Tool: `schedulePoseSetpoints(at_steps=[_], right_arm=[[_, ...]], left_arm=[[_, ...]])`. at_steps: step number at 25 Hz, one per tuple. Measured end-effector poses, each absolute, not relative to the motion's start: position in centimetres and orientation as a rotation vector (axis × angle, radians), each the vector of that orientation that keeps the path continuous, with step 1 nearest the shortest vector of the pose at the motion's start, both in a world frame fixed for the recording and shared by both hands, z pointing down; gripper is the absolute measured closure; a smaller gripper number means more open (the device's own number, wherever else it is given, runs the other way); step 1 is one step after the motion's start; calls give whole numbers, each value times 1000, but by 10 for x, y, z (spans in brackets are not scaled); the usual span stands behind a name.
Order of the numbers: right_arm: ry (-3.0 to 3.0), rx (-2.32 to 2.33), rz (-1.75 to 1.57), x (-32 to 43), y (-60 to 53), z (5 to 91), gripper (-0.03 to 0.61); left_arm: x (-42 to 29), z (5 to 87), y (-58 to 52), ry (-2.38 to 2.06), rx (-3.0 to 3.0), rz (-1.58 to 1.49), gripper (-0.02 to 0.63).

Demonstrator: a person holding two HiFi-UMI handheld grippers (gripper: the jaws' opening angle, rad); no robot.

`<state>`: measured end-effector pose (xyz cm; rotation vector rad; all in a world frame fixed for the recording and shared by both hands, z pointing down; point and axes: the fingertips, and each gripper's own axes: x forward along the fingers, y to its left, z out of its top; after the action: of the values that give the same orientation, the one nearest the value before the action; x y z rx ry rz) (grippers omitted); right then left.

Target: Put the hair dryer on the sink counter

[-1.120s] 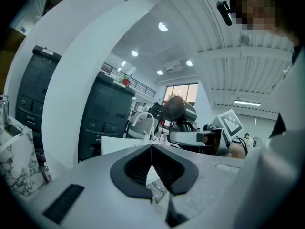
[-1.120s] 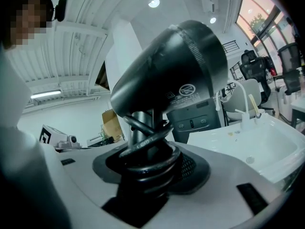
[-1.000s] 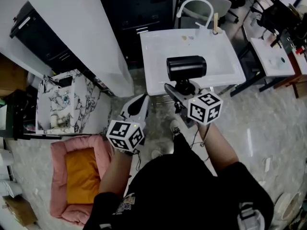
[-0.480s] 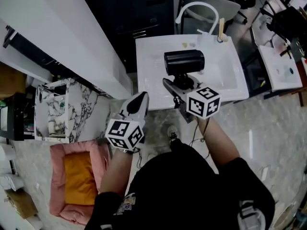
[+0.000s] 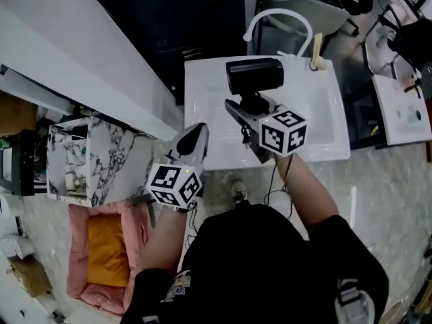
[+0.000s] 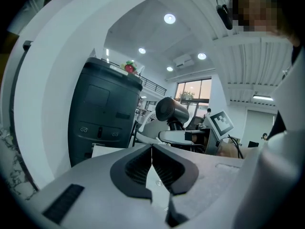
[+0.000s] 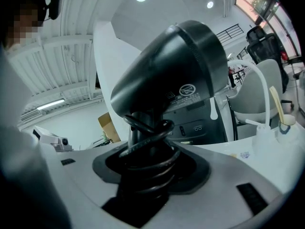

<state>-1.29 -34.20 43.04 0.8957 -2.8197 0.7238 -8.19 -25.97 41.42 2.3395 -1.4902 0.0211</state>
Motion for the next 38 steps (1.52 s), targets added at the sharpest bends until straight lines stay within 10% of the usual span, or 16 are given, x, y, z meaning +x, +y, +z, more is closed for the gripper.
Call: schedulePoseSetpoints(at_steps=[38], right_arm=[[-2557, 850, 1059, -79, -476, 583, 356]], left_arm=[[-97, 477, -347, -1427, 2257, 129, 609]])
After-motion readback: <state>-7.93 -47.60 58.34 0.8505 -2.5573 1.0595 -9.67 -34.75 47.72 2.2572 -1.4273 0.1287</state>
